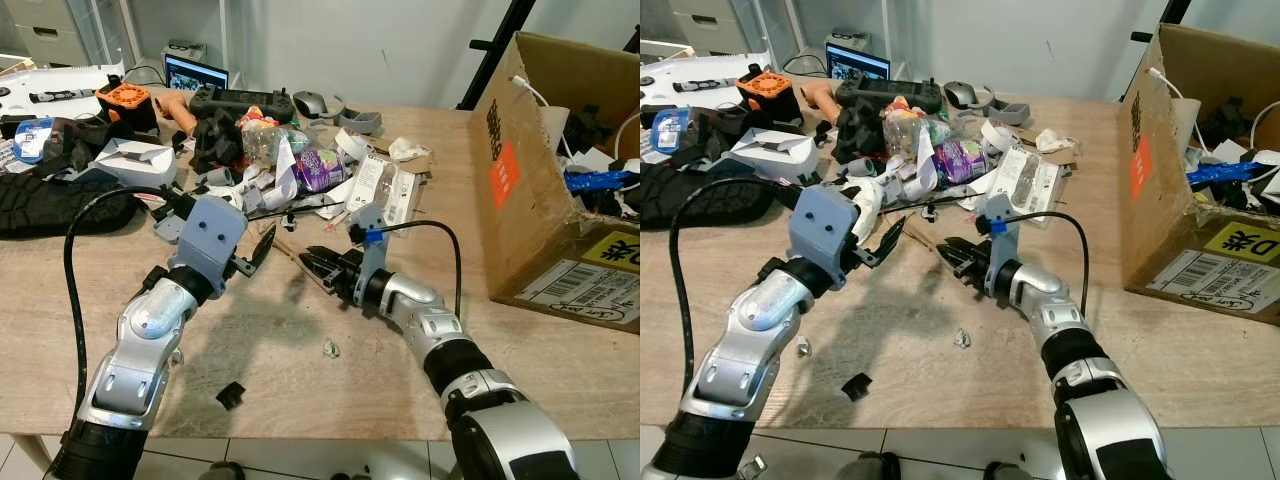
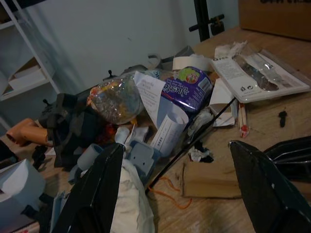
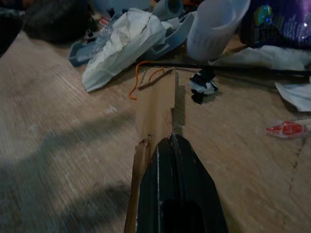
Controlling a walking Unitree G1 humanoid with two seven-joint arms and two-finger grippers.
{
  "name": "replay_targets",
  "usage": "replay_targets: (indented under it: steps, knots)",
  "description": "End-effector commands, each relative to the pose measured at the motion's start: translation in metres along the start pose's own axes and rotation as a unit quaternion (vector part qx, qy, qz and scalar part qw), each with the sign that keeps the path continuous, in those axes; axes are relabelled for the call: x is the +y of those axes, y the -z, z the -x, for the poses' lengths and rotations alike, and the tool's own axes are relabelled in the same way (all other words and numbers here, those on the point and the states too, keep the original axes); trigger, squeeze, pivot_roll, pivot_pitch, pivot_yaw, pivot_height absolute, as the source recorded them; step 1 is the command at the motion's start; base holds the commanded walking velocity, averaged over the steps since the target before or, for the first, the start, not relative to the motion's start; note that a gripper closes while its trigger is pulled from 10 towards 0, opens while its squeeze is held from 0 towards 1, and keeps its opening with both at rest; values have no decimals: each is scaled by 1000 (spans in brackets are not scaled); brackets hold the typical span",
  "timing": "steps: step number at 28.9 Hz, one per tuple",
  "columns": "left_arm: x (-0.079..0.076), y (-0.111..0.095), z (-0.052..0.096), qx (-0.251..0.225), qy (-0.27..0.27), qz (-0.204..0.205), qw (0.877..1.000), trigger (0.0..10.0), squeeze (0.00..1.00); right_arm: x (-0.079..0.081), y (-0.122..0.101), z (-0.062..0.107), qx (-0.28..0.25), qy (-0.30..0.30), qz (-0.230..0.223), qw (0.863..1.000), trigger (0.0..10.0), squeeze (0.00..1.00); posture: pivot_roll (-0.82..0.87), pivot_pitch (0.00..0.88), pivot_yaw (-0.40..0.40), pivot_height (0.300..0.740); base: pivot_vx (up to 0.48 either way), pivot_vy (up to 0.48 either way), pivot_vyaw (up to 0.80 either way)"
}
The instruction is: Picking trash to rubbish bin
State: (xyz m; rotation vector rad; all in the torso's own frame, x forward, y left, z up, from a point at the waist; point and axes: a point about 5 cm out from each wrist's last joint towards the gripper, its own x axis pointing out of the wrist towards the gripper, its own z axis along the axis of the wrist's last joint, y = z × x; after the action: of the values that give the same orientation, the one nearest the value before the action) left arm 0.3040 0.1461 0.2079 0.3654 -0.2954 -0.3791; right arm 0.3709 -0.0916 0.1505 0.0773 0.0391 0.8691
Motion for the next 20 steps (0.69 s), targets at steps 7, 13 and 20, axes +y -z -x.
replay_targets:
  steps: [7, 13, 20]
  knots:
    - [-4, 3, 1, 5, 2, 6, 1000, 10000, 0, 5, -91, -5, -152, -58, 7, 987, 0, 0, 100, 229, -48, 740, 0, 0, 0]
    - [-4, 3, 1, 4, 2, 8, 1000, 10000, 0, 10, -133, 2, -207, -73, 36, 975, 0, 0, 96, 205, -49, 740, 0, 0, 0]
    - [-4, 3, -2, 1, -5, 9, 1000, 10000, 0, -40, -190, 45, -262, 138, 178, 938, 10000, 0, 86, 231, -61, 740, 0, 0, 0]
